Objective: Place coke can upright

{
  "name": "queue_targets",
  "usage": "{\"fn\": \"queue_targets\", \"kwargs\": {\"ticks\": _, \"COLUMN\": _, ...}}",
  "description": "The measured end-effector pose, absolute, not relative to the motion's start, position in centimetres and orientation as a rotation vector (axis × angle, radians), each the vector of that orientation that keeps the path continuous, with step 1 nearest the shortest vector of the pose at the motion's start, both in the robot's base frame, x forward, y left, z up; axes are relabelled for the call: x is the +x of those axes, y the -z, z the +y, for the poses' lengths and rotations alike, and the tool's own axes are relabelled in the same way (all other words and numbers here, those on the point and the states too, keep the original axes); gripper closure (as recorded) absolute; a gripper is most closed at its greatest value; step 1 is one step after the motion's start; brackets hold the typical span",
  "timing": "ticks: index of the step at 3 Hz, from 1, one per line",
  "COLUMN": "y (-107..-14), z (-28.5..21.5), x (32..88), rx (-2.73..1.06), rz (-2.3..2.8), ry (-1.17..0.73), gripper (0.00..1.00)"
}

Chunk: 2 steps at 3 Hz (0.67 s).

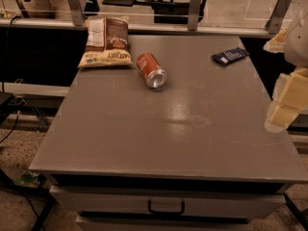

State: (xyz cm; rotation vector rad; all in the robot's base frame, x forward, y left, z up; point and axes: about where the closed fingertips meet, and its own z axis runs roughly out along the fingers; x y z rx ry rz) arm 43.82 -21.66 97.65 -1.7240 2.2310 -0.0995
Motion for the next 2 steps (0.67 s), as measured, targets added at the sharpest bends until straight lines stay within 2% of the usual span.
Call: {"fn": "queue_targets", "kwargs": {"ticks": 2, "y": -98.4, "z": -20.7, "x": 45.4, "rx": -1.717, "rz": 2.225, "ry": 0.048, "gripper": 0.0}}
